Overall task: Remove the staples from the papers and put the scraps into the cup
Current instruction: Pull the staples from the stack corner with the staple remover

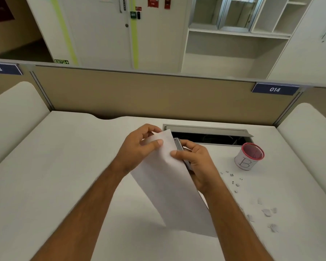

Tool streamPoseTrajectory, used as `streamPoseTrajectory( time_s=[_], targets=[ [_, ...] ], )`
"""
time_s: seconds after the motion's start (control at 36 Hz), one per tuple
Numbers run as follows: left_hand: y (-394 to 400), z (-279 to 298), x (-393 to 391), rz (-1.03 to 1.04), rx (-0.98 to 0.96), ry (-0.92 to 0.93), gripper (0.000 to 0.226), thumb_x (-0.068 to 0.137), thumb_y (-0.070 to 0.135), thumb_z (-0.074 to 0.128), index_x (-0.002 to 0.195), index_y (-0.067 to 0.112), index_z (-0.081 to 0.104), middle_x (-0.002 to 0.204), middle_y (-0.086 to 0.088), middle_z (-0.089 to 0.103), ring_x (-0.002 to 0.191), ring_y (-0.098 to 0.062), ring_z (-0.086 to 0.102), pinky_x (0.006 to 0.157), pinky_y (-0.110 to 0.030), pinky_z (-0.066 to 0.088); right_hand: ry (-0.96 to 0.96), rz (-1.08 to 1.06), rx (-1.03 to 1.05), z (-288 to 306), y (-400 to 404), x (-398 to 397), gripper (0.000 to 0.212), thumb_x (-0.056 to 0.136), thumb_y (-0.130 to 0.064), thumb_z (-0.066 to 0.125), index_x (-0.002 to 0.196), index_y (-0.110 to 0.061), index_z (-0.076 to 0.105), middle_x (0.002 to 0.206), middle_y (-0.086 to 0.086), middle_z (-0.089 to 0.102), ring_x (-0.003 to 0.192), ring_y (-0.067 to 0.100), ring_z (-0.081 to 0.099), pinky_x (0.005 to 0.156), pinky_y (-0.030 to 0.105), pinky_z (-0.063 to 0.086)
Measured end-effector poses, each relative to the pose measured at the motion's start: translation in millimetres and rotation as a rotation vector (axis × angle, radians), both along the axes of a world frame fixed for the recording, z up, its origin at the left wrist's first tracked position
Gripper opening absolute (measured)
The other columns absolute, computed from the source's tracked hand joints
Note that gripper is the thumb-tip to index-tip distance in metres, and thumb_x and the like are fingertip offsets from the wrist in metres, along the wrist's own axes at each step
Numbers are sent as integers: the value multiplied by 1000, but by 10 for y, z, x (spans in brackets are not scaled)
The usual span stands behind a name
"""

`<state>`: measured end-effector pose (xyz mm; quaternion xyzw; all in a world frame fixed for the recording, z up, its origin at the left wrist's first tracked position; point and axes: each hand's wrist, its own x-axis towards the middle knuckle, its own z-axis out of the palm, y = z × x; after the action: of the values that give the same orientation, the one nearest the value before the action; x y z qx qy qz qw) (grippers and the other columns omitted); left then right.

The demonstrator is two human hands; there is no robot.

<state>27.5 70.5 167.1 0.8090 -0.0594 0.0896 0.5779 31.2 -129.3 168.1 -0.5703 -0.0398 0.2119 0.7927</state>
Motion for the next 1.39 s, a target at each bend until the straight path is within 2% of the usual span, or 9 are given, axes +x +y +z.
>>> streamPoseTrajectory(
  time_s=[0.22,0.5,0.58,0.72,0.83,0.89,1.11,1.22,1.39],
  targets=[
    [-45,88,-56,-92,-168,116,23,81,32,78,78,12,68,79,-4,67,72,-19,61,67,-35,50,39,13,38,66,-37,-115,33,79,2,73,109,-11,72,107,25,72,82,37,71,70,39,60],
    [-27,-85,-67,-145,-224,287,20,80,28,81,85,11,71,83,-9,74,75,-20,68,70,-32,53,68,-37,4,-182,-84,-121,40,75,4,79,113,-8,69,105,21,73,90,37,73,77,46,60],
    [-46,-216,-78,-103,-148,313,13,83,27,79,85,16,73,83,-6,76,75,-20,71,72,-32,55,-20,-96,-115,-350,-103,-111,39,74,-1,81,109,-14,70,99,17,74,90,37,73,80,50,60],
    [-117,-482,-100,-37,-63,411,11,84,27,78,87,18,73,77,-2,77,69,-19,73,67,-31,56,-219,-321,-555,-716,-110,-108,28,85,-29,75,113,-29,67,102,-4,72,93,19,69,80,34,59],
    [-132,-628,-96,7,-94,445,10,82,23,80,82,17,73,72,-5,75,61,-15,69,61,-29,53,-391,-398,-696,-897,-131,-169,29,89,-25,69,119,-28,66,106,-13,66,95,2,61,75,10,47],
    [-139,-684,-87,21,-69,450,11,80,24,81,81,17,72,74,-5,75,60,-14,68,59,-27,53,-494,-391,-705,-943,-126,-222,27,88,-19,69,115,-26,68,101,-12,66,93,-1,60,75,7,45],
    [-164,-797,-42,51,-107,465,10,81,17,79,88,15,72,78,-6,78,67,-20,72,65,-33,56,-655,-384,-803,-994,-82,-319,26,87,-14,69,113,-19,69,100,-9,71,90,9,65,81,32,56],
    [-160,-808,-16,109,-84,457,10,80,22,79,84,18,71,75,-3,77,62,-12,70,60,-27,54,-764,-477,-877,-987,-111,-345,25,88,-11,71,113,-14,70,101,-4,72,90,12,64,81,31,56],
    [-145,-815,20,118,-79,458,11,82,24,79,84,19,70,76,-3,77,67,-18,73,64,-30,55,-913,-532,-931,-924,-118,-313,24,88,-7,72,112,-5,71,103,7,71,93,20,65,80,30,56]
  ],
)
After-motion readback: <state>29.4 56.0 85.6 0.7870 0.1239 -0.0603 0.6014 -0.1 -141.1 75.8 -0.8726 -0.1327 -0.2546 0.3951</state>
